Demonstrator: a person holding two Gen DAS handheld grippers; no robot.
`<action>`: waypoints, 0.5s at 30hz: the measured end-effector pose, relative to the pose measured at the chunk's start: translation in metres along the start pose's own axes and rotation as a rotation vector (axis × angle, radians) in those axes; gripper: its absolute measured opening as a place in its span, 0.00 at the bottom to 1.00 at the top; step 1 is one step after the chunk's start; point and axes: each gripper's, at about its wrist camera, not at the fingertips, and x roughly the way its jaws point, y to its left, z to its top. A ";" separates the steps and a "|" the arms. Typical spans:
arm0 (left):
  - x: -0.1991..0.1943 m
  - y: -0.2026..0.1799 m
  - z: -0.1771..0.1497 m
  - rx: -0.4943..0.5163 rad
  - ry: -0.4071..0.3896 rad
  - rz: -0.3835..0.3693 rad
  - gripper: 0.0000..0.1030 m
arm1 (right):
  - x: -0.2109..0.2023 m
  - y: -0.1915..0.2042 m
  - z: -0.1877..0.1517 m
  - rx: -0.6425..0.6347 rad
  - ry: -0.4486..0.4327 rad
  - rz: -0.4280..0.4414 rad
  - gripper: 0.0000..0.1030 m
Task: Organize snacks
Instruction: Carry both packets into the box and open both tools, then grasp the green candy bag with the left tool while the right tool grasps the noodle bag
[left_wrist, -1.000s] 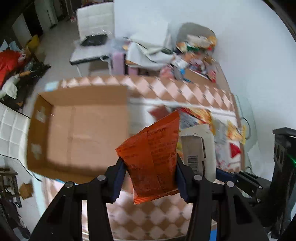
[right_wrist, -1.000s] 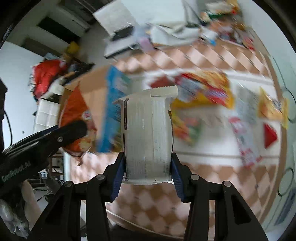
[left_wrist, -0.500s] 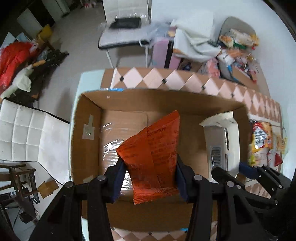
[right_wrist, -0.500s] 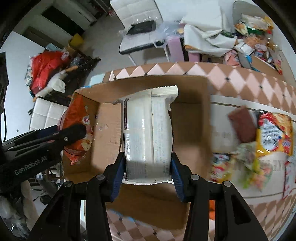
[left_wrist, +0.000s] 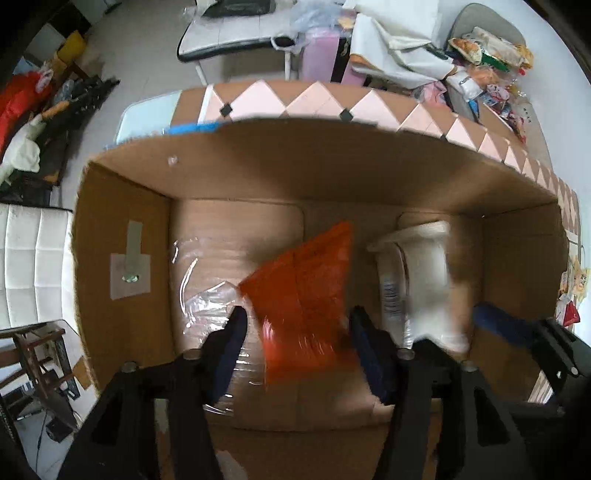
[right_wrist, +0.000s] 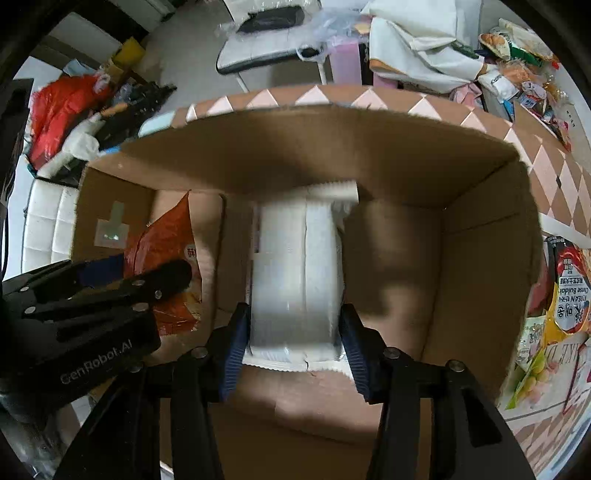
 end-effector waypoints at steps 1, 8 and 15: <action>0.002 0.001 0.000 -0.004 0.011 -0.006 0.76 | 0.002 0.001 0.001 -0.003 0.009 -0.005 0.81; -0.005 0.003 -0.009 -0.001 0.001 0.014 0.90 | 0.000 0.009 -0.006 -0.033 0.013 -0.040 0.95; -0.041 0.001 -0.036 0.000 -0.092 0.013 0.90 | -0.025 0.014 -0.026 -0.030 -0.030 -0.069 0.96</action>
